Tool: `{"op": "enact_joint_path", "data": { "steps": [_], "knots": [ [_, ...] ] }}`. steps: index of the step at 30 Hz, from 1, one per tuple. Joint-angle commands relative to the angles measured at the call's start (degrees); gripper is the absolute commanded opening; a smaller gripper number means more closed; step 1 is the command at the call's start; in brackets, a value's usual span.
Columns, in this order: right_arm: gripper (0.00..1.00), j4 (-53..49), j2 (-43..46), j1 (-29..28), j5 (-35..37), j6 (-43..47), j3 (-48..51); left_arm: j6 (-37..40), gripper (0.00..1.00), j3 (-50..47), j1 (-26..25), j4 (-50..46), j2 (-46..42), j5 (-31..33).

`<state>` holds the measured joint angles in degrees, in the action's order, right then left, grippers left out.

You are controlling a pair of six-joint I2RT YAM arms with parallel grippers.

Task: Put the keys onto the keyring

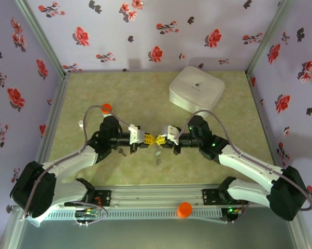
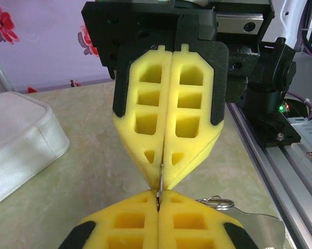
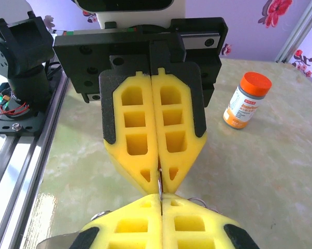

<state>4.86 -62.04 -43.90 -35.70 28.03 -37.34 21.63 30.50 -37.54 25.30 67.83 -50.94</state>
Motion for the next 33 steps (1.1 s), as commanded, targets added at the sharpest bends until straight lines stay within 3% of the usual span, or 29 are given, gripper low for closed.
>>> {"op": "enact_joint_path", "data": {
  "steps": [1,3,8,18,23,28,33],
  "knots": [
    [0.31,-1.41,1.85,-0.84,2.17,0.98,-0.03,1.19,0.00,-0.43,-0.40,3.63,-2.17,1.78],
    [0.38,-2.22,4.49,-0.75,5.39,1.58,1.51,3.66,0.00,-1.12,-1.14,3.44,-3.33,4.09],
    [0.39,-8.51,8.65,-0.79,11.07,4.81,2.55,11.11,0.00,-2.70,-3.67,2.61,-6.10,11.71],
    [0.32,-7.69,8.97,-1.06,8.67,5.10,2.54,17.07,0.00,-4.62,-6.23,4.27,-8.86,19.78],
    [0.31,-2.35,6.44,-1.41,5.28,3.03,1.89,10.75,0.00,-2.98,-5.98,3.34,-7.53,16.88],
    [0.33,1.31,4.42,-1.57,5.64,2.17,1.86,2.02,0.00,0.17,-3.72,1.33,-4.92,7.63],
    [0.26,0.06,4.82,-1.87,4.99,2.20,1.97,0.08,0.00,1.29,-2.74,1.08,-3.29,5.17]
  ]
}}
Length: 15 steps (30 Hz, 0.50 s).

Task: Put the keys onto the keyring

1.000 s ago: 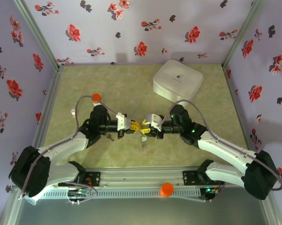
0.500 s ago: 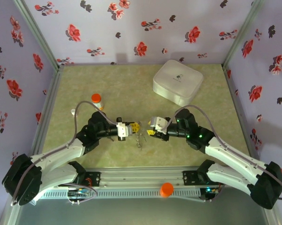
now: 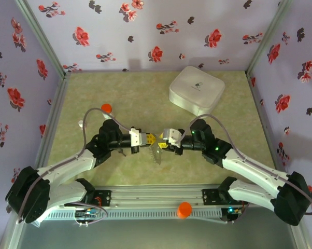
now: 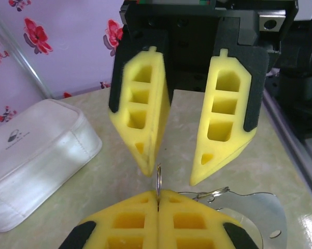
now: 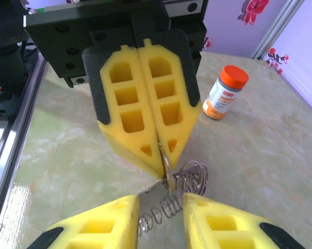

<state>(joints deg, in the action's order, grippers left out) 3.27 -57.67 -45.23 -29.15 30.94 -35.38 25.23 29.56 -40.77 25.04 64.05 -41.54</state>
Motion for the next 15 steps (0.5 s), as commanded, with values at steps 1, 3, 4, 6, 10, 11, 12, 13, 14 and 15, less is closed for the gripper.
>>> {"op": "enact_joint_path", "data": {
  "steps": [1,3,4,6,10,11,12,13,14,15],
  "knots": [
    [0.24,1.39,0.70,-0.55,-1.61,-0.74,0.00,-3.52,0.00,2.23,0.59,1.18,0.63,-4.34],
    [0.22,1.06,0.85,-0.52,-1.87,-0.73,-0.02,-3.50,0.00,2.23,0.59,1.19,0.82,-4.68],
    [0.21,1.04,0.78,-0.47,-2.09,-0.72,-0.01,-3.39,0.00,2.23,0.58,1.24,0.90,-4.84],
    [0.19,1.20,0.52,-0.49,-2.46,-0.96,-0.06,-3.20,0.00,2.21,0.61,1.24,0.93,-4.95],
    [0.15,1.56,-0.08,-0.64,-3.19,-1.05,-0.58,-2.49,0.00,2.13,0.59,1.24,0.99,-4.95],
    [0.14,1.52,-0.32,-0.57,-3.37,-1.05,-0.73,-2.34,0.00,2.16,0.61,1.32,0.94,-4.96],
    [0.13,1.59,-0.43,-0.62,-3.42,-0.99,-0.75,-2.29,0.00,2.04,0.61,1.41,1.05,-4.96],
    [0.13,1.56,-0.59,-0.61,-3.57,-0.97,-0.88,-2.28,0.00,1.99,0.56,1.57,1.07,-4.96],
    [0.13,1.72,-0.80,-0.57,-3.74,-1.07,-0.96,-2.29,0.00,2.07,0.59,1.53,1.14,-4.96],
    [0.13,1.86,-0.93,-0.64,-3.88,-1.33,-1.07,-2.29,0.00,2.01,0.61,1.51,1.15,-4.96]
  ]
}}
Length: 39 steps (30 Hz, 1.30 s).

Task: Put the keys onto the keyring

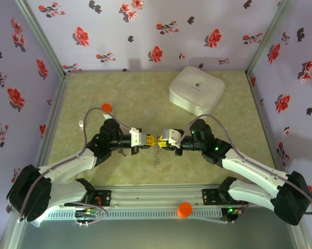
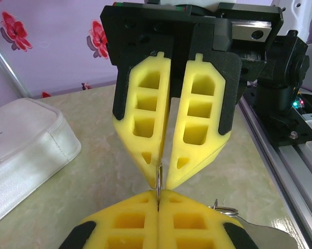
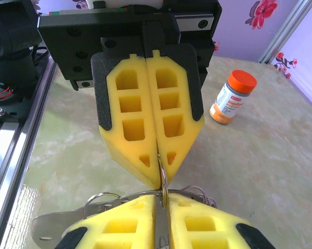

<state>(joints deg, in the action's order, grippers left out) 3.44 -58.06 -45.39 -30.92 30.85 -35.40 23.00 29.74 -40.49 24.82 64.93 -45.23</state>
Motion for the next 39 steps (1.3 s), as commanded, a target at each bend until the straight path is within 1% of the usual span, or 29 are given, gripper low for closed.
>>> {"op": "enact_joint_path", "data": {
  "steps": [1,3,8,10,14,16,20,23,27,28,29,30,33,35,37,39],
  "knots": [
    [0.13,1.99,-0.63,-0.45,-2.32,-1.58,-1.00,0.06,0.00,1.85,0.31,1.72,0.26,-1.26],
    [0.12,2.36,-1.11,-0.44,-3.10,-1.97,-1.03,0.20,0.00,1.76,0.28,1.72,0.19,-1.26],
    [0.00,3.30,-1.92,-0.48,-3.98,-2.95,-0.94,0.46,0.00,1.81,0.28,1.46,-0.07,-1.06],
    [0.00,3.24,-1.97,-0.48,-4.15,-3.01,-1.01,0.49,0.00,1.74,0.26,1.46,-0.06,-1.14],
    [0.00,3.40,-2.40,-0.61,-4.84,-3.22,-1.28,-0.81,0.09,1.39,0.31,3.56,0.02,-0.98],
    [0.00,3.72,-2.77,-0.80,-5.28,-3.39,-1.47,-1.73,0.10,1.20,0.30,4.82,0.22,-1.02],
    [0.00,4.59,-3.38,-1.07,-5.88,-4.02,-1.60,-2.68,0.09,1.05,0.32,5.85,0.55,-1.00],
    [0.00,4.92,-3.67,-1.18,-6.32,-4.28,-1.74,-2.69,0.00,1.06,0.25,5.77,0.57,-1.15],
    [0.00,4.32,-3.09,-1.15,-4.93,-4.18,-1.37,-2.07,0.00,0.88,0.32,5.83,0.02,-0.41],
    [0.07,4.21,-2.54,-1.16,-3.26,-4.22,-1.00,-1.94,0.00,0.91,0.26,5.86,-0.18,-0.01],
    [0.18,4.19,-1.82,-1.11,-1.79,-4.46,-0.48,-1.93,0.00,0.85,0.31,5.79,-0.39,0.50],
    [0.26,4.12,-0.48,-0.93,-0.14,-5.11,0.14,-1.99,0.00,0.72,0.32,5.69,-0.80,1.24],
    [0.38,3.25,3.28,0.08,4.70,-9.20,1.55,-4.03,0.00,0.59,0.30,4.95,-2.33,5.51],
    [0.42,1.80,5.02,0.47,9.15,-11.84,1.74,-5.91,0.00,0.72,0.29,4.03,-3.50,8.86],
    [0.42,-0.06,6.23,0.47,14.17,-15.16,1.29,-10.01,0.00,1.40,0.26,2.12,-4.39,13.95],
    [0.42,-1.20,6.35,0.52,16.67,-17.57,0.94,-12.66,0.00,3.04,0.32,-1.99,-5.12,17.96]
  ]
}}
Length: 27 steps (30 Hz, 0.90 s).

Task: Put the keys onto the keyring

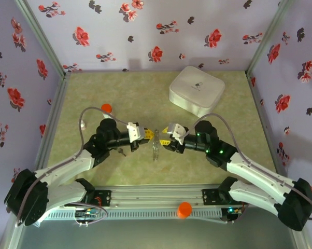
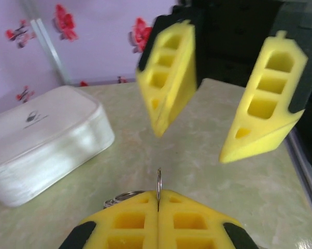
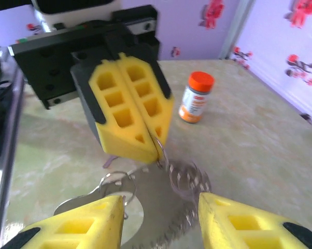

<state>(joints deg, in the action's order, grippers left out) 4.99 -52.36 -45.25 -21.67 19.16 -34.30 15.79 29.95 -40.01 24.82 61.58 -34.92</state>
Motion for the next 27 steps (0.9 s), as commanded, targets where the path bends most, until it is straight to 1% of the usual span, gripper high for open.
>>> {"op": "enact_joint_path", "data": {
  "steps": [1,3,5,8,10,12,15,18,20,23,27],
  "knots": [
    [0.42,-3.15,0.57,0.34,8.33,-7.37,-0.38,-6.21,0.00,3.90,-0.22,-4.81,-2.15,9.33],
    [0.40,-4.00,0.27,0.39,9.10,-10.10,-0.96,-7.33,0.00,5.32,-0.16,-8.01,-2.43,11.69],
    [0.39,-4.03,-0.21,0.35,7.86,-11.97,-1.38,-9.86,0.00,5.64,0.28,-8.64,-2.31,14.20],
    [0.39,-3.24,-1.11,-0.53,0.61,-11.29,-1.32,-14.54,0.00,7.49,2.13,-10.79,-1.18,17.95],
    [0.40,-0.64,-2.03,-3.06,-2.10,-9.70,-0.01,-17.22,0.00,8.89,4.11,-11.80,0.20,19.82],
    [0.42,3.33,-3.89,-6.56,-1.83,-7.91,1.86,-21.11,0.00,9.54,6.48,-11.02,1.31,20.22],
    [0.43,7.52,-9.24,-12.32,3.22,-4.03,2.40,-24.73,0.00,10.70,9.66,-10.34,3.49,20.42],
    [0.44,15.25,-17.44,-16.64,10.39,-2.52,1.97,-25.96,0.00,11.12,11.08,-8.95,5.56,20.48],
    [0.44,20.17,-24.18,-19.03,13.53,-1.69,0.35,-26.75,0.00,10.77,11.69,-6.80,6.84,20.35],
    [0.44,26.53,-33.41,-21.20,15.43,-1.38,-3.29,-27.86,0.00,10.42,12.62,-4.03,8.14,19.76],
    [0.44,33.95,-45.61,-21.61,15.30,-4.01,-8.34,-29.15,0.00,9.95,14.58,-1.29,8.71,18.70]
  ]
}}
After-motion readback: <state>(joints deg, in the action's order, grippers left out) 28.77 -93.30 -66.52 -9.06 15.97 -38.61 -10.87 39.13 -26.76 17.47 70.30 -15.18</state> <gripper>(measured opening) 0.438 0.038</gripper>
